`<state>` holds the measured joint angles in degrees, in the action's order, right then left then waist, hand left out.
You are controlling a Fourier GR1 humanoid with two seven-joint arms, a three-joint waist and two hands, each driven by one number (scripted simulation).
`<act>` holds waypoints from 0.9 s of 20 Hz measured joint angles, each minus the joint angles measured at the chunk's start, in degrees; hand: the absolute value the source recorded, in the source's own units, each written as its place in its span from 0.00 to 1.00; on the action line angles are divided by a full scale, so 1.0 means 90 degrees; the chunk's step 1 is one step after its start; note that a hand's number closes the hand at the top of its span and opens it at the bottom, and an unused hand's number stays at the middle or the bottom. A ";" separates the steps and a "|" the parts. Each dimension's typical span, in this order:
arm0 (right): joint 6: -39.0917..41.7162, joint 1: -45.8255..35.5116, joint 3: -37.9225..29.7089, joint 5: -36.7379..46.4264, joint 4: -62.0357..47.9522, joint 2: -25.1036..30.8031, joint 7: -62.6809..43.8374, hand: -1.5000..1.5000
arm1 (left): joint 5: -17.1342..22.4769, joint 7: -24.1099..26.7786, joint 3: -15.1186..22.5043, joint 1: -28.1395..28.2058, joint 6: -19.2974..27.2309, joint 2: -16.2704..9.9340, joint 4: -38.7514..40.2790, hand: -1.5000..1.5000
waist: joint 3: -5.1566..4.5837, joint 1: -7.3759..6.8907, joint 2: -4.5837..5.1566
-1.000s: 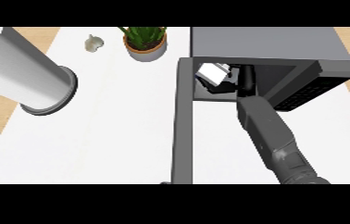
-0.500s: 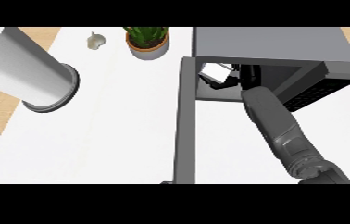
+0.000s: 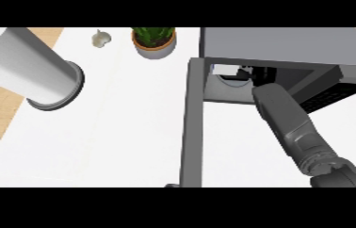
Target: Pick up the milk, place it into the microwave and close the microwave
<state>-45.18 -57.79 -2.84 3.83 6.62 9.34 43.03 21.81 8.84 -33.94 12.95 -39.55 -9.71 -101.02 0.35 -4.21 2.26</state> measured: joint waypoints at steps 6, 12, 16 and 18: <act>-0.0237 -0.0085 -0.0289 -0.0182 -0.0081 0.0180 -0.0209 1.00 | -0.0114 -0.0075 0.0153 -0.0166 0.0074 0.0035 -0.0042 0.00 | -0.0005 -0.0129 0.0044; -0.0265 -0.0038 -0.0405 -0.0232 -0.0231 0.0430 -0.0342 1.00 | -0.0186 -0.0128 0.0209 -0.0365 0.0150 0.0003 0.0125 0.00 | -0.0006 -0.0199 0.0087; -0.0373 0.0019 -0.0349 -0.0142 -0.0356 0.0518 -0.0450 1.00 | -0.0185 -0.0148 0.0219 -0.0482 0.0167 -0.0037 0.0268 0.00 | -0.0012 -0.0247 0.0099; -0.0412 0.0006 -0.0286 -0.0067 -0.0403 0.0505 -0.0489 0.00 | -0.0215 -0.0129 0.0240 -0.0527 0.0174 -0.0031 0.0313 0.00 | -0.0010 -0.0280 0.0109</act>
<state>-48.89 -57.73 -5.41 3.23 2.99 13.89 38.63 19.88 7.68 -31.78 8.20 -37.98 -9.98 -98.20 0.25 -6.73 3.24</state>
